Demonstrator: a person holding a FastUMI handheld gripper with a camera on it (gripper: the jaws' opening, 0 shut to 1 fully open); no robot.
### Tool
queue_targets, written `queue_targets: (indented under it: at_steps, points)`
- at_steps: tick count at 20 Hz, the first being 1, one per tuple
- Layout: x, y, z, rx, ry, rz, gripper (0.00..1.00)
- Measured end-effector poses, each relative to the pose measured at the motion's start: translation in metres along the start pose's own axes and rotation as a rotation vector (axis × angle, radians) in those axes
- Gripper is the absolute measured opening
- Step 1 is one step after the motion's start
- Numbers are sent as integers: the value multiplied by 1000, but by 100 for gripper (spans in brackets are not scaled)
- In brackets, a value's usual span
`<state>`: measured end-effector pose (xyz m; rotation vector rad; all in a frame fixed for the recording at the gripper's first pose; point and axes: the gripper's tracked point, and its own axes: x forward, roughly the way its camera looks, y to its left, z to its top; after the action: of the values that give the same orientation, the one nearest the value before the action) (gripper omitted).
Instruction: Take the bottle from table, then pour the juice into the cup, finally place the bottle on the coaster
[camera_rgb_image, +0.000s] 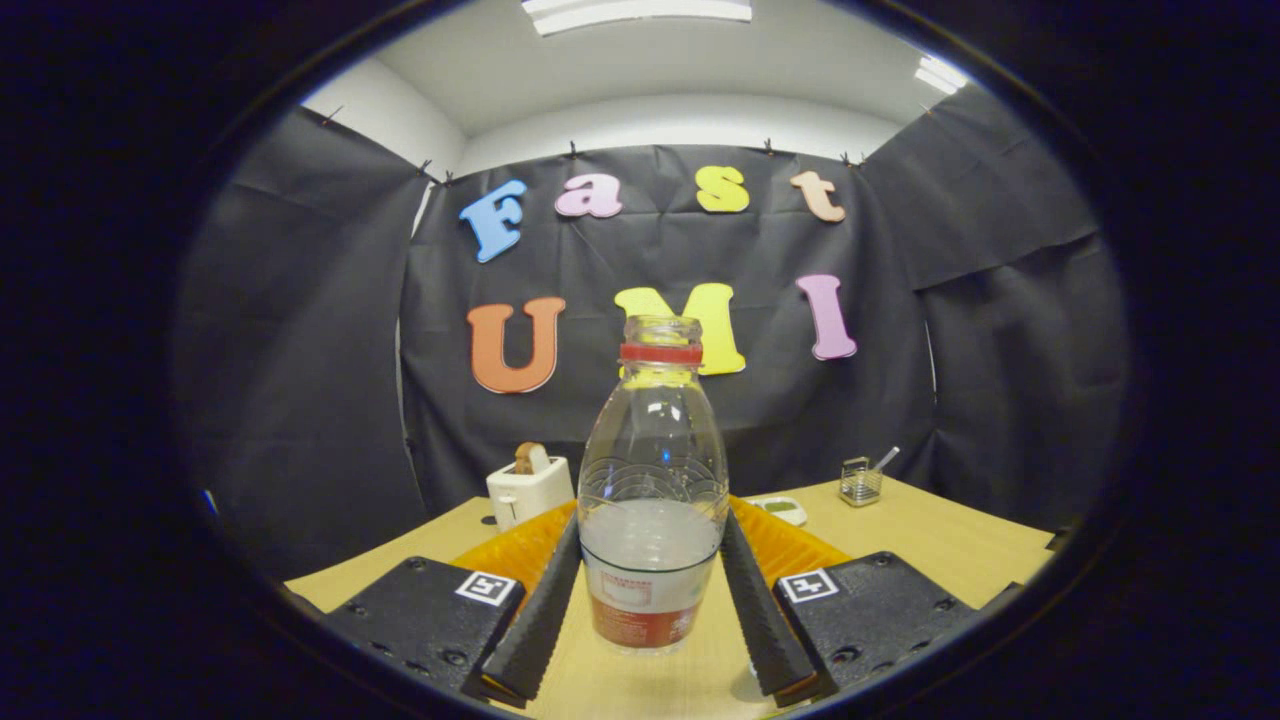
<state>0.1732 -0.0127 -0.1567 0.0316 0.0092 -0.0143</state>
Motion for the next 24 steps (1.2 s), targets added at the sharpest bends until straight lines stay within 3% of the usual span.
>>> queue_targets:
  at_steps: [4, 24]
  points:
    - [15, 7, -18, -69, -9, 0, 81]
    - [100, -2, -139, -24, 63, -72, 82]
